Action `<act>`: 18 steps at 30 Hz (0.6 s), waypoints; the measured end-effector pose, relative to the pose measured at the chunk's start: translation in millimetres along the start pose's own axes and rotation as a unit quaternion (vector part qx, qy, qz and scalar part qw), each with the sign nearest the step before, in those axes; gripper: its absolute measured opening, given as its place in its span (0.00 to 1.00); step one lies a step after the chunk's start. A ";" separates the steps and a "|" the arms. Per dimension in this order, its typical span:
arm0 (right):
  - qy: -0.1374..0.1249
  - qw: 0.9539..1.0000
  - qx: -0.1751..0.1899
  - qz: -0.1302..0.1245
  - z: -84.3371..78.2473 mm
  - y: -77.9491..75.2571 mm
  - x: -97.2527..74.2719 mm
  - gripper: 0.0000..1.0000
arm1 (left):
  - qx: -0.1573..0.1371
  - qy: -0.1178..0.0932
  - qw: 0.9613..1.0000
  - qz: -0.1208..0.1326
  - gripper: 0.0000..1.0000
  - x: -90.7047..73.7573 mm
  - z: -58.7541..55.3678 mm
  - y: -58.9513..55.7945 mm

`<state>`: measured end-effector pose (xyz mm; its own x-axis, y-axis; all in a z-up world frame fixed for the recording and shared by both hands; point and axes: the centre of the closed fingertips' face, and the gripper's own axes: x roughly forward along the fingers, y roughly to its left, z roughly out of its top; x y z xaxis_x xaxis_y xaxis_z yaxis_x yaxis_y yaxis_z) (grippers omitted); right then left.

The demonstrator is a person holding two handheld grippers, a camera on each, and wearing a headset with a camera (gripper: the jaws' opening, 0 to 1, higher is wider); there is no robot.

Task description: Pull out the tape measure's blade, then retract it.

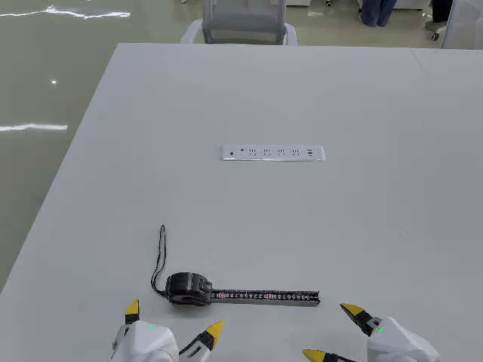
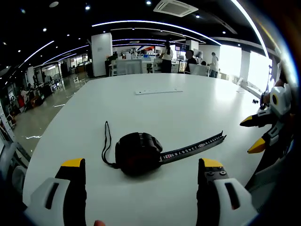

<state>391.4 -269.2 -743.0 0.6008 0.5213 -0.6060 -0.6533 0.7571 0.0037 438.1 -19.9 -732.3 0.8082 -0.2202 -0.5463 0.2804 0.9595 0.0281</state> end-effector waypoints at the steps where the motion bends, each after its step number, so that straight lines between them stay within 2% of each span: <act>1: 0.000 1.000 -0.003 0.004 -0.2 -1.1 1.6 0.64 | -0.003 0.000 1.000 0.003 0.99 1.6 -0.1 0.3; 6: -0.001 0.999 -0.024 0.021 0.5 -10.2 9.0 0.57 | -0.005 0.005 1.000 0.006 0.99 10.8 0.8 -1.9; 11: 0.000 0.998 -0.044 0.049 0.7 -17.6 16.3 0.54 | -0.020 -0.001 1.000 0.009 0.99 18.8 5.3 -5.2; 14: 0.008 0.996 -0.061 0.070 -2.3 -21.5 20.9 0.52 | -0.025 -0.003 1.000 0.013 0.98 23.4 6.9 -6.8; 18: 0.015 0.990 -0.097 0.103 -3.3 -23.7 26.3 0.47 | -0.025 0.000 0.999 0.020 0.96 30.3 5.0 -5.2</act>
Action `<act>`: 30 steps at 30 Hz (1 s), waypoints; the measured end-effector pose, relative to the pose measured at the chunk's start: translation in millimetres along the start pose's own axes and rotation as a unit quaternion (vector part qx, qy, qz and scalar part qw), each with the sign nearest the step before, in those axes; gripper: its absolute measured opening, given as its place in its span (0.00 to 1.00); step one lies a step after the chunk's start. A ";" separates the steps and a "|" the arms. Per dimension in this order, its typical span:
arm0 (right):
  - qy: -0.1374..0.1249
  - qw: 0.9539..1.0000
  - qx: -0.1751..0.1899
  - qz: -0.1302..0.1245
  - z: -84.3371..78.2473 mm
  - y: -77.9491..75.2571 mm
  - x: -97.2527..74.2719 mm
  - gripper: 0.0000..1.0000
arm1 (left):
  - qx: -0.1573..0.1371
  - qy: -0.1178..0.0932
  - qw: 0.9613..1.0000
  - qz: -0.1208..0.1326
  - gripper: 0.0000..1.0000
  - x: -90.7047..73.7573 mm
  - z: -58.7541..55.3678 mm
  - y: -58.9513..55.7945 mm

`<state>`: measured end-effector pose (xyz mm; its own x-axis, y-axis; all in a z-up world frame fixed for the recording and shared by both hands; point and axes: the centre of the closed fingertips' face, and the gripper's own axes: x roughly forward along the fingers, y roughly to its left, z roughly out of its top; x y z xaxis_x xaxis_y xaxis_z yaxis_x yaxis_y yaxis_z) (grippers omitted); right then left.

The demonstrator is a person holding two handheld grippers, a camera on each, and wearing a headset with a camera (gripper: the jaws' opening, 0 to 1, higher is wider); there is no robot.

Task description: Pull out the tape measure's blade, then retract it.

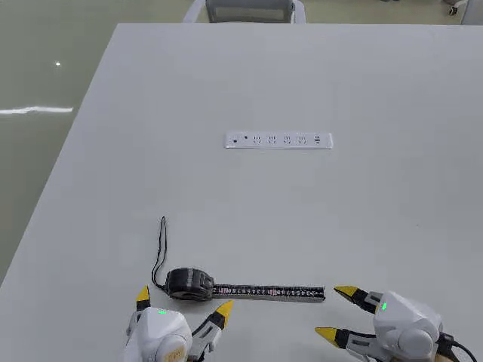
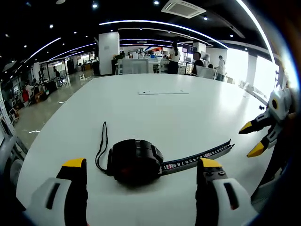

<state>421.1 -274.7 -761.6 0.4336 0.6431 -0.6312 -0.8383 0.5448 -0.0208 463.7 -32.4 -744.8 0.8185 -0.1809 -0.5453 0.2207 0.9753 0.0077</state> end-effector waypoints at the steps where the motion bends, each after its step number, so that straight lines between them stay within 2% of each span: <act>1: 0.002 1.000 -0.001 0.005 -1.1 -0.8 1.2 0.46 | -0.002 0.000 1.000 0.002 0.95 0.9 -0.1 0.8; 10: 0.023 0.998 -0.046 0.043 -11.3 -17.1 11.9 0.40 | -0.005 0.010 1.000 0.004 0.90 10.8 -5.8 1.7; 19: 0.032 0.992 -0.085 0.082 -20.0 -23.6 22.9 0.34 | -0.001 0.005 1.000 0.006 0.87 17.2 -1.0 -2.0; 23: 0.034 0.991 -0.090 0.093 -22.7 -27.8 27.7 0.28 | 0.001 0.003 1.000 0.011 0.86 19.8 1.0 1.0; 30: 0.031 0.987 -0.098 0.123 -25.0 -26.6 34.4 0.25 | -0.004 0.009 1.000 0.013 0.85 25.7 -0.1 2.4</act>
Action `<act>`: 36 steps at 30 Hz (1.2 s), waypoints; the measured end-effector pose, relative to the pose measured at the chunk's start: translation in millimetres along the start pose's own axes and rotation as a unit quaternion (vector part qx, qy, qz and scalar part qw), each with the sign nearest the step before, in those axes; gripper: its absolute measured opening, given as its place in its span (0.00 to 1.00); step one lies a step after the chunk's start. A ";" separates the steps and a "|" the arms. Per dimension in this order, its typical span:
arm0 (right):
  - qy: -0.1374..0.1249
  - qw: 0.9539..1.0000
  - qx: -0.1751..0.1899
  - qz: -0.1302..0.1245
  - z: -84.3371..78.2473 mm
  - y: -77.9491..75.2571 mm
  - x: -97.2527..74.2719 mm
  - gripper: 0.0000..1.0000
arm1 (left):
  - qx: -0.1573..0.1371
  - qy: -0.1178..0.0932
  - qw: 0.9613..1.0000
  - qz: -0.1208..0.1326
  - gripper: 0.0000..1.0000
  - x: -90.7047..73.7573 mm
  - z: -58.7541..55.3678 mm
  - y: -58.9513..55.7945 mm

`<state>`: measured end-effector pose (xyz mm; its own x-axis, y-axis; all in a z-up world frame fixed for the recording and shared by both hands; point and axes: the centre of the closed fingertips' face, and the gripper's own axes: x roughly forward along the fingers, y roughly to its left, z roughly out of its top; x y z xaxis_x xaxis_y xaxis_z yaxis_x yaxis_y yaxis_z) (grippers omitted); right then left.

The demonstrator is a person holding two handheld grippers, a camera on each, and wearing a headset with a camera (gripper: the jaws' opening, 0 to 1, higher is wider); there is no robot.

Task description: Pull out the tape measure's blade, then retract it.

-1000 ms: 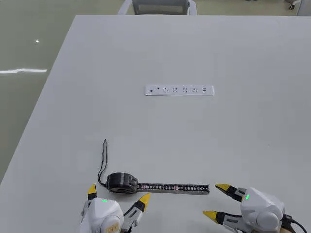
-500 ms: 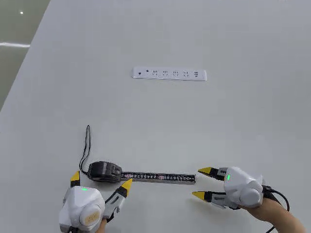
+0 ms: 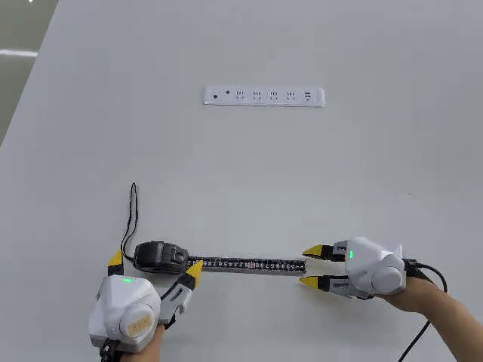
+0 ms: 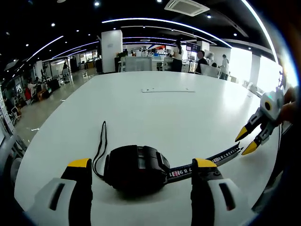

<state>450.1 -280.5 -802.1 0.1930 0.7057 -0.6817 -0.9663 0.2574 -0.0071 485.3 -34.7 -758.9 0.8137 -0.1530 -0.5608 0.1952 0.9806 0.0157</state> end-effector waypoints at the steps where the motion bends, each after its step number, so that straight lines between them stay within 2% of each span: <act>1: -0.001 1.000 -0.001 0.003 -0.5 -0.4 1.2 0.24 | 0.001 0.002 1.000 0.001 0.84 0.4 -0.7 -0.2; 7: -0.003 1.000 -0.005 0.017 -2.5 1.3 4.7 0.18 | -0.003 0.007 1.000 0.001 0.83 3.2 -4.8 -1.6; 9: 0.010 1.000 -0.017 0.023 -7.9 3.1 5.7 0.15 | -0.004 0.006 1.000 0.003 0.83 2.6 -4.1 -1.1; 12: 0.002 1.000 -0.012 0.024 -6.5 3.4 5.4 0.14 | -0.012 0.006 1.000 0.006 0.82 4.0 -4.4 -0.1; 15: 0.003 1.000 -0.022 0.020 -6.9 2.7 5.3 0.14 | -0.015 0.005 1.000 0.013 0.82 5.8 -5.4 0.2; 20: 0.006 1.000 -0.019 0.019 -7.7 1.6 4.8 0.13 | -0.022 0.004 0.999 0.025 0.78 8.4 -5.9 -1.0; 22: 0.007 1.000 -0.020 0.019 -7.5 1.3 4.8 0.13 | -0.036 0.002 0.999 0.025 0.75 9.0 -4.9 -1.3; 28: 0.009 1.000 -0.021 0.020 -7.3 1.2 5.3 0.13 | -0.053 0.000 0.998 0.035 0.73 12.2 -5.0 4.4; 35: 0.009 0.999 -0.022 0.021 -6.5 1.4 4.8 0.13 | -0.100 0.015 0.994 0.050 0.68 15.4 -16.0 12.8; 36: 0.009 0.999 -0.022 0.021 -6.5 1.3 4.8 0.13 | -0.100 0.018 0.993 0.053 0.67 15.8 -17.1 13.8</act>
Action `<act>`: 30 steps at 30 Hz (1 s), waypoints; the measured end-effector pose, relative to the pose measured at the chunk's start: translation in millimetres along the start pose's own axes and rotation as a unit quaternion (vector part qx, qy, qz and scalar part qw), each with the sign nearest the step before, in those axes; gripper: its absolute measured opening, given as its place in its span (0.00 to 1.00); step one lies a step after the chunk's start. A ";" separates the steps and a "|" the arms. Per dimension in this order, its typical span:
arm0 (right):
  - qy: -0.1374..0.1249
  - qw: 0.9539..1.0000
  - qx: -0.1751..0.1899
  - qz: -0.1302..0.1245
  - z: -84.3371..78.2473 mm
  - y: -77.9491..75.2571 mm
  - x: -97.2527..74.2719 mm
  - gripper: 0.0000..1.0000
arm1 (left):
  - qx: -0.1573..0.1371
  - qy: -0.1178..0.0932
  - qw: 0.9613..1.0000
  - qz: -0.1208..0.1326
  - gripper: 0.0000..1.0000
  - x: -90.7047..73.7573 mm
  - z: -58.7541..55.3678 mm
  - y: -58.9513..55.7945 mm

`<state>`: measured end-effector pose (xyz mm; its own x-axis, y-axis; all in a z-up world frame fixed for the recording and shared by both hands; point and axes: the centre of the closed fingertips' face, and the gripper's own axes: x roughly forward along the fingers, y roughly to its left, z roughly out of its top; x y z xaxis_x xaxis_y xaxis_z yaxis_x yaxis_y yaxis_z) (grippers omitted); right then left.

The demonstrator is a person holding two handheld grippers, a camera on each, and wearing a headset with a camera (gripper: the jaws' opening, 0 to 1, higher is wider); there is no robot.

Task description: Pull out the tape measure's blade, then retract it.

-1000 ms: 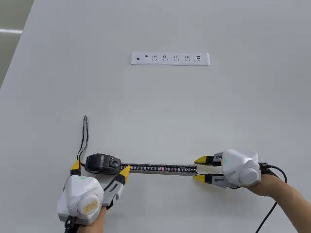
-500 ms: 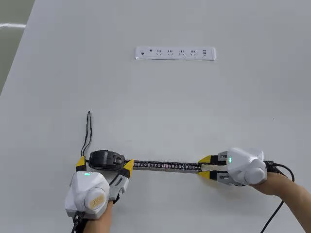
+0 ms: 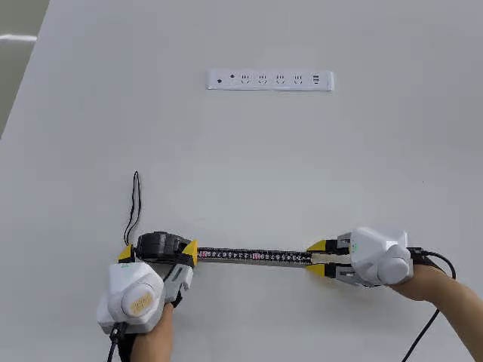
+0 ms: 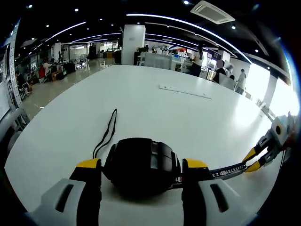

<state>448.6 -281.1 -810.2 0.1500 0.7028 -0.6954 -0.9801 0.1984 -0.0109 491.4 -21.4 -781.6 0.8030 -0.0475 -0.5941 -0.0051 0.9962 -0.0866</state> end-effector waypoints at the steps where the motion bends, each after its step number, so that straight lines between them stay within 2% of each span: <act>1: 0.000 1.000 0.000 0.000 -1.0 -0.2 0.3 0.13 | -0.005 -0.001 1.000 -0.001 0.66 0.8 0.1 -0.4; 5: -0.001 1.000 -0.001 0.000 -1.0 -0.1 0.2 0.13 | -0.006 0.002 1.000 0.000 0.65 4.4 -2.2 -3.6; 11: -0.002 1.000 0.001 0.001 0.0 0.2 -0.8 0.13 | -0.005 0.005 1.000 0.012 0.66 4.9 -2.5 -2.6; 15: -0.001 1.000 0.002 0.001 -1.8 0.3 -0.3 0.13 | 0.002 0.026 0.999 0.020 0.65 6.5 -3.2 -2.2; 18: 0.001 1.000 0.000 0.000 -1.5 0.7 -0.3 0.13 | 0.001 0.023 0.999 0.025 0.64 6.4 -4.3 -1.3; 30: -0.001 1.000 -0.011 -0.001 4.5 -0.1 0.5 0.13 | -0.001 0.031 0.999 0.018 0.61 6.0 -6.0 -0.5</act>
<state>449.4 -277.7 -807.3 0.1522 0.7032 -0.6946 -0.9823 0.1854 -0.0275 492.7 -22.7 -790.0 0.7642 -0.0161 -0.6447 -0.0350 0.9972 -0.0664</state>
